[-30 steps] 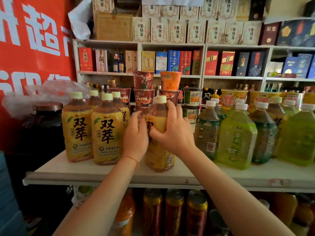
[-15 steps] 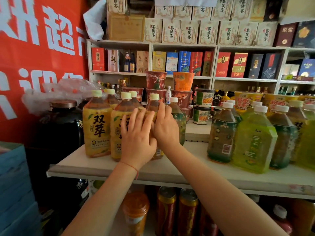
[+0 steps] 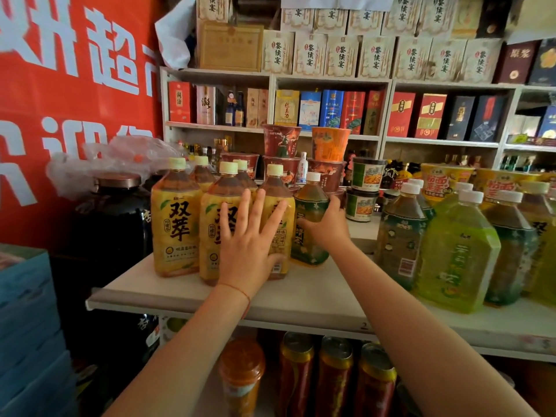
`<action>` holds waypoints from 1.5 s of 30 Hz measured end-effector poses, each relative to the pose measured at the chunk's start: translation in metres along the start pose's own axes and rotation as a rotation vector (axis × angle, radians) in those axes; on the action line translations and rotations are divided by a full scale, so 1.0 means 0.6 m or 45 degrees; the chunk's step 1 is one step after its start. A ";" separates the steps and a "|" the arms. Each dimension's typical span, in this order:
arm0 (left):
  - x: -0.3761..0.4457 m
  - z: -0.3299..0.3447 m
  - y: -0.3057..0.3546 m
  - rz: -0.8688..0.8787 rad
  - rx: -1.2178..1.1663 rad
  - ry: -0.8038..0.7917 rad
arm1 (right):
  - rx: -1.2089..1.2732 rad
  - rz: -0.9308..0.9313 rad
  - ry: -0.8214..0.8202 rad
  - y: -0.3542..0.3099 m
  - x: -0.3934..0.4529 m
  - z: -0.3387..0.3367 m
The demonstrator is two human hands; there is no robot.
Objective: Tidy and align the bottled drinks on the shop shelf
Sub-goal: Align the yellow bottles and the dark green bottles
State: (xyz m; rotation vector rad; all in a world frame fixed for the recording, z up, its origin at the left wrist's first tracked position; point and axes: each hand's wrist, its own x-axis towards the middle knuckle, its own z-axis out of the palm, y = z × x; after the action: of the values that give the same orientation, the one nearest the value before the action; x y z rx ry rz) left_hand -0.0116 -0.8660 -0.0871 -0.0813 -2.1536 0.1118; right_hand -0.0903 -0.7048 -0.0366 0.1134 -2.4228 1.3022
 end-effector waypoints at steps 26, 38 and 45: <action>0.015 -0.044 0.261 -0.383 -1.268 -0.452 | -0.584 -0.373 0.317 0.083 -0.137 -0.251; 0.011 -0.064 0.352 -0.463 -1.057 -0.149 | -0.257 -0.207 0.275 0.162 -0.072 -0.356; 0.026 -0.060 0.367 -0.454 -1.089 -0.060 | -0.428 -0.234 0.299 0.157 -0.053 -0.368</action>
State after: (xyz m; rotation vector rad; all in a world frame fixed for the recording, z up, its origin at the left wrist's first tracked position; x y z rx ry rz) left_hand 0.0130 -0.6435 -0.0788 -0.1830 -2.0824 -1.0198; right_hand -0.0192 -0.4747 -0.0130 0.0834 -2.3268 0.7705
